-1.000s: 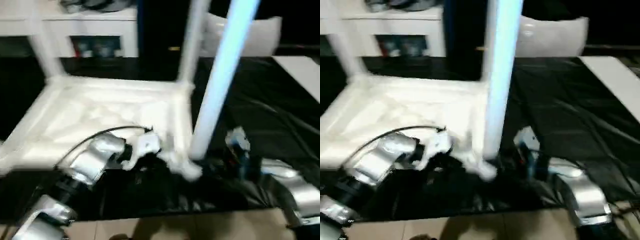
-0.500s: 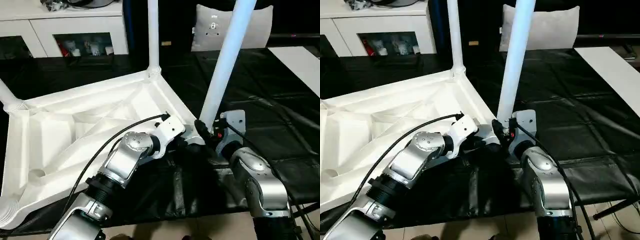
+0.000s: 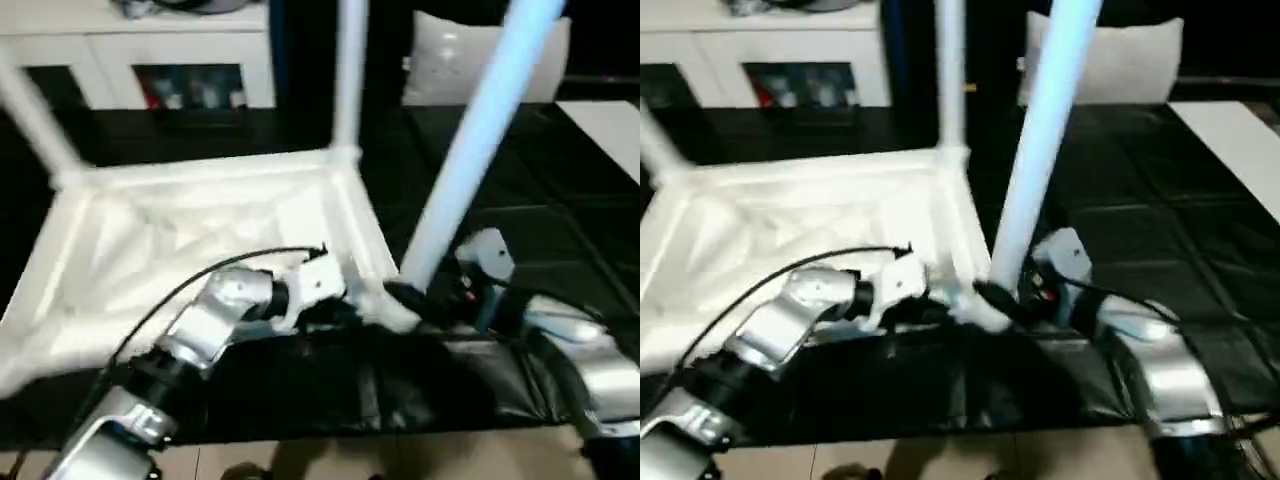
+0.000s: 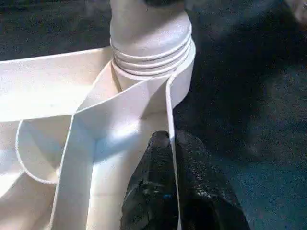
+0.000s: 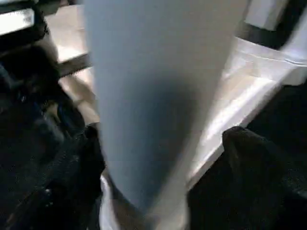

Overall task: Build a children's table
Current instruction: Rotate leg to tighten

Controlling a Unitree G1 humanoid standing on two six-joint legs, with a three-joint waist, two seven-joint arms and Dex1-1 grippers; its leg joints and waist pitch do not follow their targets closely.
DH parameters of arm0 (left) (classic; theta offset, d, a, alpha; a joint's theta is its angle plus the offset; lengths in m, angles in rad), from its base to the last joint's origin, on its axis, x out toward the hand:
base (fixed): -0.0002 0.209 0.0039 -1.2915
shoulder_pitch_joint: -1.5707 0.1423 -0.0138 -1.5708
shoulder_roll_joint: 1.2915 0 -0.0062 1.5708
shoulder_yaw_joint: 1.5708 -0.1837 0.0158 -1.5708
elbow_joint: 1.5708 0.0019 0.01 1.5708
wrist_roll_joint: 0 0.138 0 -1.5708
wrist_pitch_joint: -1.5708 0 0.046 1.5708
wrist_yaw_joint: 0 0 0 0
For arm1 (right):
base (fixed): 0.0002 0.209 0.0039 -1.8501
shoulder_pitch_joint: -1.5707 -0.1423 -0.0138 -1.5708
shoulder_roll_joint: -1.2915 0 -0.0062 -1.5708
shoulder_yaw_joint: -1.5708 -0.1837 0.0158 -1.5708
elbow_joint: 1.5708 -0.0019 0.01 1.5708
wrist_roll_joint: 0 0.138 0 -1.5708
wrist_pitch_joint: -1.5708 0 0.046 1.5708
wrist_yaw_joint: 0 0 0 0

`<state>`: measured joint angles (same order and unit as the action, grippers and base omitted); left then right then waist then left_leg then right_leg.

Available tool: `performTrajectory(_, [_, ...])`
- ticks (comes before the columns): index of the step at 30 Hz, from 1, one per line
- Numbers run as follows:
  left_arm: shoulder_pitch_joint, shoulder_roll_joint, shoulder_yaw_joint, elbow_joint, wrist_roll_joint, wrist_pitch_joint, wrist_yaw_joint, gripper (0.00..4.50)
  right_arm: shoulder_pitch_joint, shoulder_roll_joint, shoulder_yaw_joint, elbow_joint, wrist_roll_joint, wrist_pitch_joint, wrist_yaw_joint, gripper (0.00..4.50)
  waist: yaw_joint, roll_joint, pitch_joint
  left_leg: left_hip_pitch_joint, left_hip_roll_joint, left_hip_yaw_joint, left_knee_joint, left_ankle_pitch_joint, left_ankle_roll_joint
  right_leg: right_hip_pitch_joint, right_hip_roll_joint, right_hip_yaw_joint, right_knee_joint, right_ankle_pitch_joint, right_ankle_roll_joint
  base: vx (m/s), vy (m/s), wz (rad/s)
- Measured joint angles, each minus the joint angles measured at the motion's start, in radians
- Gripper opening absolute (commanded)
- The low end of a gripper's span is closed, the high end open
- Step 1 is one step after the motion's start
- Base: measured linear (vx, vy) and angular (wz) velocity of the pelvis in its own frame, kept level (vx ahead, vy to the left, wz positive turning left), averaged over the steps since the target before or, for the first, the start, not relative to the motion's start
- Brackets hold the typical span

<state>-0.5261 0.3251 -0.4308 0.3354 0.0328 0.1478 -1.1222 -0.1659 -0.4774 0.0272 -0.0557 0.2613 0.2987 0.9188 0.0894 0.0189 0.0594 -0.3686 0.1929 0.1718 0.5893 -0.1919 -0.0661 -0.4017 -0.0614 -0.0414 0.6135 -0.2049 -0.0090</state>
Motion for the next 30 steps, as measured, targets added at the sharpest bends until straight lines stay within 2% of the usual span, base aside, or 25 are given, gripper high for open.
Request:
performTrajectory(6, [-0.003,0.065,-0.022,0.016,-0.033,-0.090,-0.157,0.00,0.010,-0.167,0.061,0.006,0.064,-0.037,0.323,4.08,0.003,-0.002,0.001,0.001,0.000,0.000,0.002,-0.001,0.000,0.002,-0.001,-0.001,0.001,0.001,0.000,0.000,0.000,0.00])
performTrajectory(10, [-0.004,0.080,-0.030,0.016,-0.040,-0.114,-0.218,0.00,0.008,-0.165,0.088,0.045,0.078,-0.039,0.400,3.91,0.005,-0.003,0.001,0.001,0.000,0.000,0.003,0.000,0.000,0.002,-0.001,-0.001,0.002,0.001,-0.001,0.000,0.000,0.00])
performTrajectory(11, [-0.004,0.084,-0.037,0.015,-0.044,-0.120,-0.235,0.00,0.002,-0.165,0.101,0.059,0.083,-0.039,0.417,3.68,0.005,-0.003,0.001,0.001,0.000,0.000,0.003,0.000,0.001,0.002,-0.001,-0.001,0.002,0.002,-0.002,0.000,0.000,0.00])
performTrajectory(14, [-0.004,0.097,-0.057,0.008,-0.059,-0.128,-0.286,0.00,-0.037,-0.165,0.125,0.098,0.091,-0.039,0.463,3.44,0.006,-0.003,0.001,0.001,0.000,0.001,0.004,0.000,0.001,0.002,-0.002,-0.001,0.002,0.002,-0.002,0.000,0.000,0.00])
performTrajectory(17, [-0.004,0.099,-0.066,0.003,-0.060,-0.142,-0.308,0.00,-0.045,-0.168,0.141,0.104,0.098,-0.038,0.500,3.18,0.016,-0.003,0.001,0.001,0.000,0.001,0.004,0.001,0.003,0.002,-0.002,-0.002,0.002,0.002,-0.002,0.000,0.000,0.00])
performTrajectory(25, [-0.004,0.103,-0.067,0.003,-0.060,-0.157,-0.332,0.00,-0.062,-0.168,0.168,0.118,0.110,-0.025,0.555,2.60,0.023,-0.004,0.001,0.001,0.001,0.001,0.004,0.001,0.003,0.002,-0.001,-0.002,0.003,0.002,-0.002,0.000,0.000,0.00])
performTrajectory(28, [-0.004,0.105,-0.067,0.003,-0.066,-0.156,-0.336,0.00,-0.061,-0.167,0.171,0.116,0.127,-0.007,0.561,2.23,0.023,-0.004,0.001,0.001,0.001,0.001,0.004,0.001,0.003,0.002,-0.001,-0.002,0.003,0.002,-0.002,0.000,0.000,0.00])
performTrajectory(30, [-0.004,0.105,-0.067,0.003,-0.073,-0.153,-0.337,0.00,-0.059,-0.167,0.169,0.110,0.131,0.000,0.560,2.17,0.023,-0.004,0.001,0.001,0.001,0.001,0.004,0.001,0.003,0.002,-0.001,-0.002,0.003,0.002,-0.002,0.000,0.000,0.00])
